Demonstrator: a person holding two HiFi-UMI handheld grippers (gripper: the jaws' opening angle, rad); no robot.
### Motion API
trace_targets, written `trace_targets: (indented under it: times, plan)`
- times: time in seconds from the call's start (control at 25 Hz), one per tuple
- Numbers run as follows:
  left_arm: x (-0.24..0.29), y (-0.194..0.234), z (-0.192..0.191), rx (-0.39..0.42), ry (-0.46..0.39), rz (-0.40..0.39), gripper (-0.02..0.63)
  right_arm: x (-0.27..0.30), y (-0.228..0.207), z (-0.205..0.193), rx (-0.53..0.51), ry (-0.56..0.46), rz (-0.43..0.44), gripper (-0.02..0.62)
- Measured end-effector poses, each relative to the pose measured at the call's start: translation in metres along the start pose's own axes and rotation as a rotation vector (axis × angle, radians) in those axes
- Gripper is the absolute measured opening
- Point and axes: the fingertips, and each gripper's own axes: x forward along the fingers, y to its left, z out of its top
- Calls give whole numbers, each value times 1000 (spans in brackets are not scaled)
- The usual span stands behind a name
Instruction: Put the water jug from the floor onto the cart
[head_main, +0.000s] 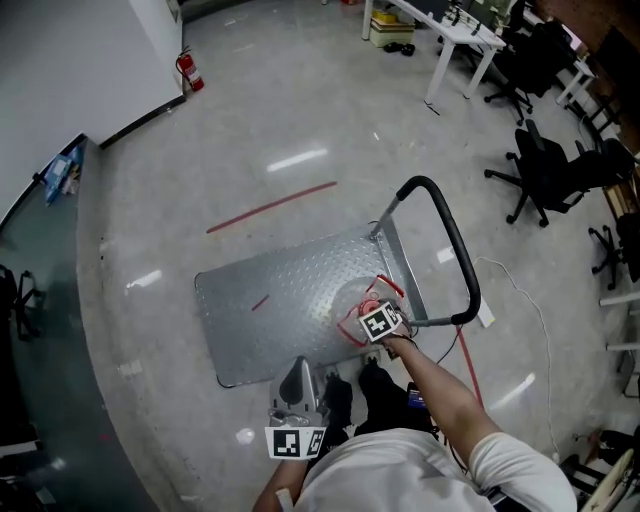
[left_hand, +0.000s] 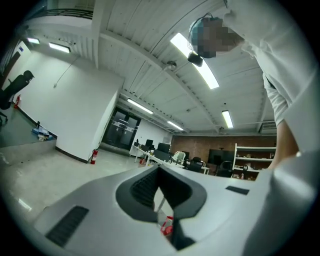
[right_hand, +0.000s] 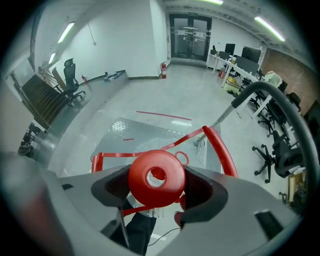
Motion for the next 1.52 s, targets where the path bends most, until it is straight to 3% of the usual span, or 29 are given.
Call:
trace_targets:
  times: [0.16, 0.56, 1.16, 1.36, 1.52]
  plan:
    - [20, 13, -4, -39, 6, 64, 3, 20, -14, 24, -15, 14, 7, 308]
    - [46, 19, -17, -30, 47, 142, 3, 68, -41, 55, -21, 40, 15, 308]
    - [45, 25, -25, -27, 64, 196, 3, 85, -59, 75, 37, 33, 39, 308]
    - [45, 25, -14, -18, 35, 184, 3, 50, -53, 97, 11, -72, 58, 307]
    - [53, 17, 0, -3, 2, 149, 3, -31, -47, 123, 34, -274, 50, 295]
